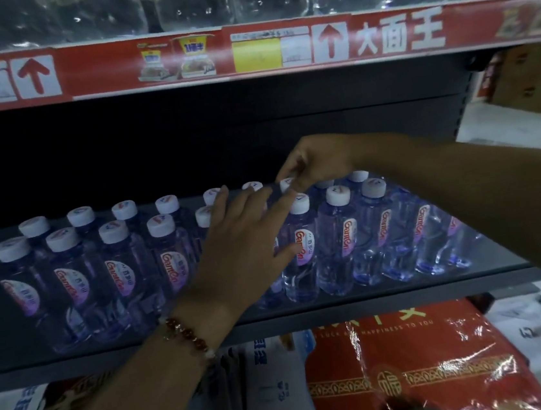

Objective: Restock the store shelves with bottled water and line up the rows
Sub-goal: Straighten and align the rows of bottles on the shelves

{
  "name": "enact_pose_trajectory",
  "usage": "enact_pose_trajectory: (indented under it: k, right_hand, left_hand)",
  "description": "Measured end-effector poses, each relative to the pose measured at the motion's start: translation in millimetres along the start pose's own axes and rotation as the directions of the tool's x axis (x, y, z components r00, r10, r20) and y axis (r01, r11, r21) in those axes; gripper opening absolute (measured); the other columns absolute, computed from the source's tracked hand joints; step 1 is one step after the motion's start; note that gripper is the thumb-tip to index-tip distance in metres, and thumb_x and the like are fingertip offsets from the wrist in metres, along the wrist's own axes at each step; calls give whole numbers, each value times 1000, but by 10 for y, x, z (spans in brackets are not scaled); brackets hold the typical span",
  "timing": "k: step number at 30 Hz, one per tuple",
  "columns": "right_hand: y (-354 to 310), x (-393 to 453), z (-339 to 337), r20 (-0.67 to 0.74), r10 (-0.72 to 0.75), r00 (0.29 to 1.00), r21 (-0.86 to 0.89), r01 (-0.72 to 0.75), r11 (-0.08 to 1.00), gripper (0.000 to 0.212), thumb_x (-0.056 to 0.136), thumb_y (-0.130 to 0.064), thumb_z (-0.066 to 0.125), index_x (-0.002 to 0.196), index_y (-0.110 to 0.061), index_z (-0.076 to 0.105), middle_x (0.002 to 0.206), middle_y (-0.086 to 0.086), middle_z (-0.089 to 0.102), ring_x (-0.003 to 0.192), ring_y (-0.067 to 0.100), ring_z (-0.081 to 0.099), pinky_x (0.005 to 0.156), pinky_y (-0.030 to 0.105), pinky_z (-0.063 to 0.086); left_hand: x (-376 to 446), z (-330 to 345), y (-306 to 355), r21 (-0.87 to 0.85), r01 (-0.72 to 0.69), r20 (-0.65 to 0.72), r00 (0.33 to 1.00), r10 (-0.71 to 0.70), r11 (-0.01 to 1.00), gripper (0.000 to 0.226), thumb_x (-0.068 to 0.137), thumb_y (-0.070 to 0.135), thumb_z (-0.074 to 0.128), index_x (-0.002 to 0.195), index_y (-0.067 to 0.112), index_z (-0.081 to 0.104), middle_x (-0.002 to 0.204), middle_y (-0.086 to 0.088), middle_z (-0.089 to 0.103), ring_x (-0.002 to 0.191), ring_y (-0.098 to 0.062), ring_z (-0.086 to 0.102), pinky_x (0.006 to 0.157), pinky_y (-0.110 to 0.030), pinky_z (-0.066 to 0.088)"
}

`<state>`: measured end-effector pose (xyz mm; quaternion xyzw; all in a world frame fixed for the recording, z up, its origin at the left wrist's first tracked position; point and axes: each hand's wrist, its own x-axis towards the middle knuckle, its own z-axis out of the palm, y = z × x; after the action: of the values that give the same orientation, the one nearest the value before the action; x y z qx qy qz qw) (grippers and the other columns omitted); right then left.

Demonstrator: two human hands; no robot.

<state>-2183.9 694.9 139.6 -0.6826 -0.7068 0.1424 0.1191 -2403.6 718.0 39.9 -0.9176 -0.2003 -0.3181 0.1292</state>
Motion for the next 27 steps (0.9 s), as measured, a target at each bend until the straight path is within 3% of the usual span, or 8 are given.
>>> enact_pose_trajectory:
  k: [4, 8, 12, 17, 20, 23, 27]
  right_hand:
    - [13, -27, 10, 13, -19, 1000, -10, 19, 1000, 36, 87, -23, 76, 122, -17, 71, 114, -9, 73, 102, 5, 67, 93, 20, 48]
    - [94, -197, -127, -52, 49, 997, -86, -53, 995, 59, 87, -39, 74, 141, -23, 55, 128, -14, 62, 117, 3, 56, 98, 19, 41]
    - [290, -303, -162, -50, 112, 992, -132, -118, 984, 46, 89, -30, 73, 133, -20, 63, 125, -7, 69, 105, 1, 61, 86, 12, 40]
    - [378, -300, -143, -70, 97, 993, -75, -103, 992, 23, 90, -27, 73, 112, -21, 73, 90, -15, 70, 62, -17, 59, 62, 1, 39]
    - [350, -300, -182, -42, 91, 995, -92, -95, 991, 24, 88, -31, 74, 110, -23, 73, 98, -14, 74, 79, -10, 64, 78, 12, 46]
    - [328, -318, -182, -34, 75, 997, -96, -78, 992, 25, 88, -29, 75, 112, -23, 73, 96, -15, 74, 73, -13, 63, 66, 1, 42]
    - [330, -414, -187, -63, 83, 995, -93, -89, 992, 37, 91, -36, 70, 127, -27, 67, 93, -24, 70, 78, -16, 61, 80, 12, 43]
  left_hand:
    - [68, 45, 126, -7, -18, -2, 1000, 18, 1000, 75, 85, 50, 72, 148, 18, 46, 137, -9, 56, 129, -32, 50, 120, -56, 24]
    - [97, 82, 166, 10, -34, -3, 999, 34, 999, 77, 83, 47, 75, 148, 16, 47, 138, -6, 55, 129, -28, 50, 119, -50, 26]
    - [106, 132, 198, -28, -34, -54, 998, 33, 999, 78, 75, 37, 84, 142, 12, 53, 138, -7, 59, 125, -25, 52, 113, -39, 30]
    - [109, 143, 190, -49, -18, -58, 998, 16, 999, 81, 73, 33, 88, 143, 11, 54, 141, -9, 59, 126, -28, 53, 112, -40, 34]
    - [91, 137, 191, -64, -12, -44, 999, 10, 998, 80, 76, 33, 87, 144, 10, 52, 142, -11, 58, 130, -31, 53, 112, -45, 36]
    - [93, 129, 197, -68, -7, -45, 999, 4, 998, 78, 74, 30, 88, 141, 7, 54, 141, -13, 59, 129, -32, 53, 112, -45, 35]
    - [147, 111, 273, -41, -13, -41, 999, 11, 999, 75, 75, 30, 86, 138, 5, 54, 139, -16, 57, 126, -36, 54, 110, -49, 39]
